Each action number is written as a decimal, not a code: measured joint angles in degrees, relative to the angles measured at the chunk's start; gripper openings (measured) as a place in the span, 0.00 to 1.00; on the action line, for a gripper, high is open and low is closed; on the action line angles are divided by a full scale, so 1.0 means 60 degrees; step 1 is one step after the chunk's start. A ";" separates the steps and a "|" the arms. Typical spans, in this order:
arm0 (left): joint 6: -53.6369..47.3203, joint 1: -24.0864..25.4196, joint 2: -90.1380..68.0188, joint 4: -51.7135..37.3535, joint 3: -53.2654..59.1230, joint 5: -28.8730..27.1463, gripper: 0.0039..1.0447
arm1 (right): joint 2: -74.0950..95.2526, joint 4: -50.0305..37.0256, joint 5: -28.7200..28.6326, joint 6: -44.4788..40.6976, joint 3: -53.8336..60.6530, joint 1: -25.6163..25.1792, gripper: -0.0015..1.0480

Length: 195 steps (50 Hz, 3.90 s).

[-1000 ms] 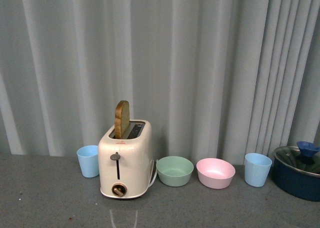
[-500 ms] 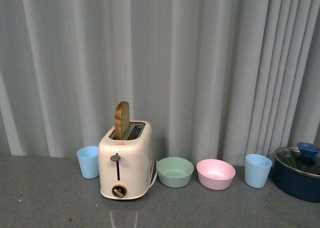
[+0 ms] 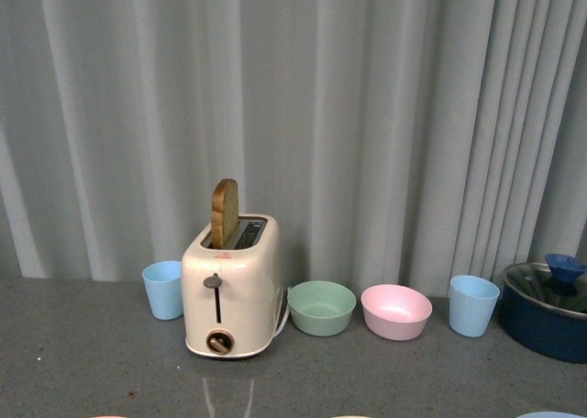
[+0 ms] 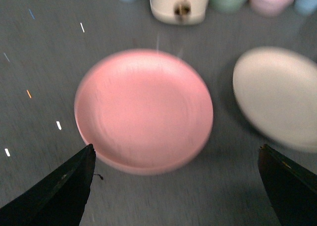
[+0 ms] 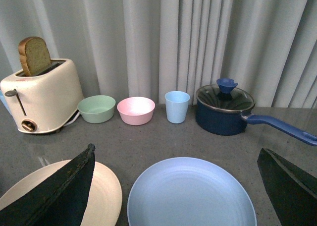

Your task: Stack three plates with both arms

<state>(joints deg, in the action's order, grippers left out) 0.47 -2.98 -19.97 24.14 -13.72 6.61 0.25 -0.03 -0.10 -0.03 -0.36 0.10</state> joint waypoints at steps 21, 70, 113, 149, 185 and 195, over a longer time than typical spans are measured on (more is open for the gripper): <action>-0.2532 0.0313 -0.9912 -0.1257 -0.5329 0.0390 0.94 | 0.0000 0.0000 0.0004 0.0000 0.0000 -0.0004 0.93; -0.3738 0.2470 -1.4389 -0.1577 -0.6881 -0.0277 0.94 | 0.0000 0.0000 0.0004 0.0004 0.0000 -0.0004 0.93; -0.3249 0.2149 -1.5569 -0.2503 -0.6910 -0.0776 0.94 | 0.0000 0.0000 0.0004 0.0000 0.0000 -0.0004 0.93; -0.3173 0.1807 -1.6181 -0.2739 -0.6914 -0.0790 0.31 | 0.0000 0.0000 0.0004 0.0000 0.0000 -0.0004 0.93; -0.3158 0.2463 -1.5741 -0.1880 -0.7766 -0.0404 0.04 | 0.0000 0.0000 0.0004 0.0000 0.0000 -0.0004 0.93; -0.3297 0.2860 -1.5296 -0.1209 -0.8368 -0.0306 0.03 | 0.0000 0.0000 0.0004 0.0000 0.0000 -0.0004 0.93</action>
<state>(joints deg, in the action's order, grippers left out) -19.31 14.17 -111.74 16.88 -63.92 4.78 0.25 -0.03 -0.08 -0.03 -0.36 0.08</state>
